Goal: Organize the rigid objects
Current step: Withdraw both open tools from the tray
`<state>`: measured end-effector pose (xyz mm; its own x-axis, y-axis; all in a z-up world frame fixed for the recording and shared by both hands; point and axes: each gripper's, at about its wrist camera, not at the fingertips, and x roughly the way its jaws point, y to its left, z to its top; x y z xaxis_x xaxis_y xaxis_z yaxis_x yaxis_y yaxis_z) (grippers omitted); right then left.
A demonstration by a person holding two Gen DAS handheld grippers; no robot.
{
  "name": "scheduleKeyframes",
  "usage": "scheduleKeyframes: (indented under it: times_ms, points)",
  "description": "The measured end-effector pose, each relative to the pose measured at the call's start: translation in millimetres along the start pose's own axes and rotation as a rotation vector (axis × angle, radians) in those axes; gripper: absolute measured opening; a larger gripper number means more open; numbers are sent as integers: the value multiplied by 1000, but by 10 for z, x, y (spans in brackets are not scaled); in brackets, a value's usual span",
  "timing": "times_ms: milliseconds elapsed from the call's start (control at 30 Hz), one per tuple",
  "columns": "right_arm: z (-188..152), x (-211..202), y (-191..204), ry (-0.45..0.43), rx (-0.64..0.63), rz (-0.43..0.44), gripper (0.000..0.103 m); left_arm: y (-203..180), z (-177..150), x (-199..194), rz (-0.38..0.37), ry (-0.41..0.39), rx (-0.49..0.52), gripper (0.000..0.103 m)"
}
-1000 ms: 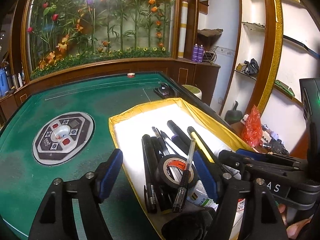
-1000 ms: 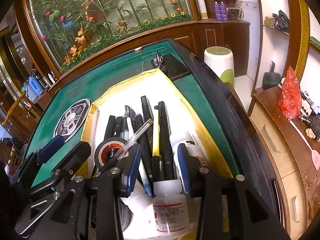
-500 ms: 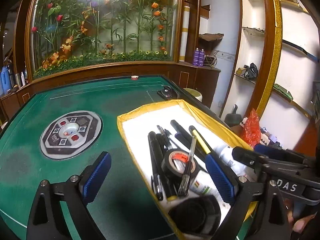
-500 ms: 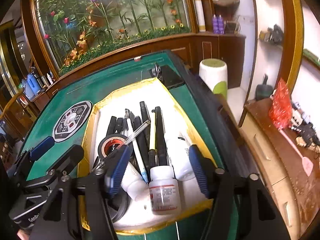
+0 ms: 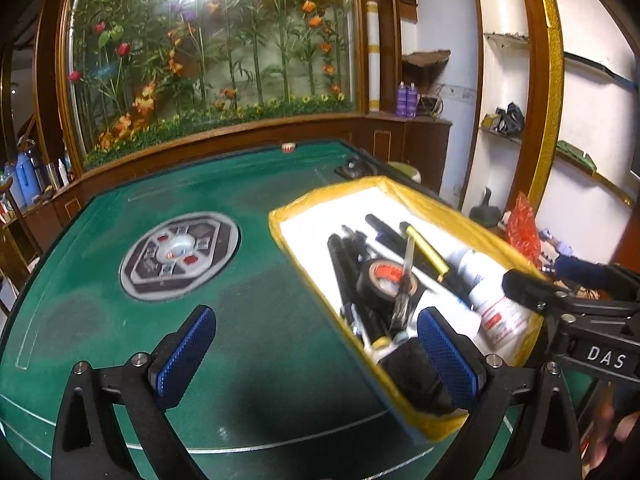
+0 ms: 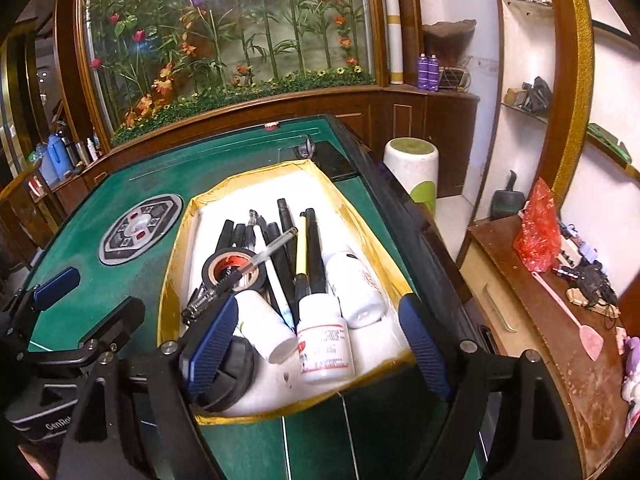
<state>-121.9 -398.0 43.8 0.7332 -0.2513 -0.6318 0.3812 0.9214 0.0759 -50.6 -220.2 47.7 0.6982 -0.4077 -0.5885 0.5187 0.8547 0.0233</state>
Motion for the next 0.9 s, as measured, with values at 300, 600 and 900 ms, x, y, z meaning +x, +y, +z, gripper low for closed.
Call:
scheduleKeyframes:
  times_ms: [300, 600, 900]
  points:
    - [-103, -59, 89, -13, 5, -7, 83, 200, -76, -6, 15, 45, 0, 102]
    - [-132, -67, 242, -14, -28, 12, 83, 333, -85, -162, -51, -5, 11, 102]
    - [-141, -65, 271, -19, -25, 13, 83, 276, -88, -366, 30, -106, 56, 102]
